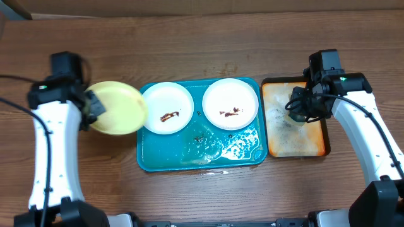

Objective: Clean dirty plates on tray and stack at the side
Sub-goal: 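Carry the yellow plate left off the tray and set it on the table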

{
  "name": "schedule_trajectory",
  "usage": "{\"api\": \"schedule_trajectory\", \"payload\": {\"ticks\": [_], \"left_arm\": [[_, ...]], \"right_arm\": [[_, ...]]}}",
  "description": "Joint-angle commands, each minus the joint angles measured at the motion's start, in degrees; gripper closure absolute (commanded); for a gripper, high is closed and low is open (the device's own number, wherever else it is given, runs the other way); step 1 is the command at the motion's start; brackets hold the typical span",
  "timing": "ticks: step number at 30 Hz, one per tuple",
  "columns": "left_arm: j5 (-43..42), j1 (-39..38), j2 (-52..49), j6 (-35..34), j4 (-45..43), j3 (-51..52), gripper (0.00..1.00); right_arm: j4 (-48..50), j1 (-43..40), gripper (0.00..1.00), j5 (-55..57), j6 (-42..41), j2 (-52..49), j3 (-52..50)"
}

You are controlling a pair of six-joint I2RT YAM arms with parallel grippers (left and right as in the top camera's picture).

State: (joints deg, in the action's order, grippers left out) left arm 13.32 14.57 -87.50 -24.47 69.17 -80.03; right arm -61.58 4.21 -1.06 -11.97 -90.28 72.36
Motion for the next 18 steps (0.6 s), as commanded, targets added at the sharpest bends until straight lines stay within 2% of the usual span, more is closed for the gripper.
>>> {"api": "schedule_trajectory", "payload": {"ticks": [1, 6, 18], "left_arm": [[-1.97, 6.03, -3.02, -1.75, -1.57, -1.07, 0.96], [-2.84, 12.11, -7.69, -2.99, -5.03, -1.07, 0.96], [-2.47, 17.46, -15.85, -2.99, -8.22, -1.07, 0.96]], "right_arm": [[-0.22, -0.11, 0.96, 0.09, 0.07, 0.11, -0.42], [-0.68, -0.11, 0.96, 0.09, 0.07, 0.11, -0.42], [-1.11, -0.11, 0.96, 0.07, 0.07, 0.11, -0.42]]}}
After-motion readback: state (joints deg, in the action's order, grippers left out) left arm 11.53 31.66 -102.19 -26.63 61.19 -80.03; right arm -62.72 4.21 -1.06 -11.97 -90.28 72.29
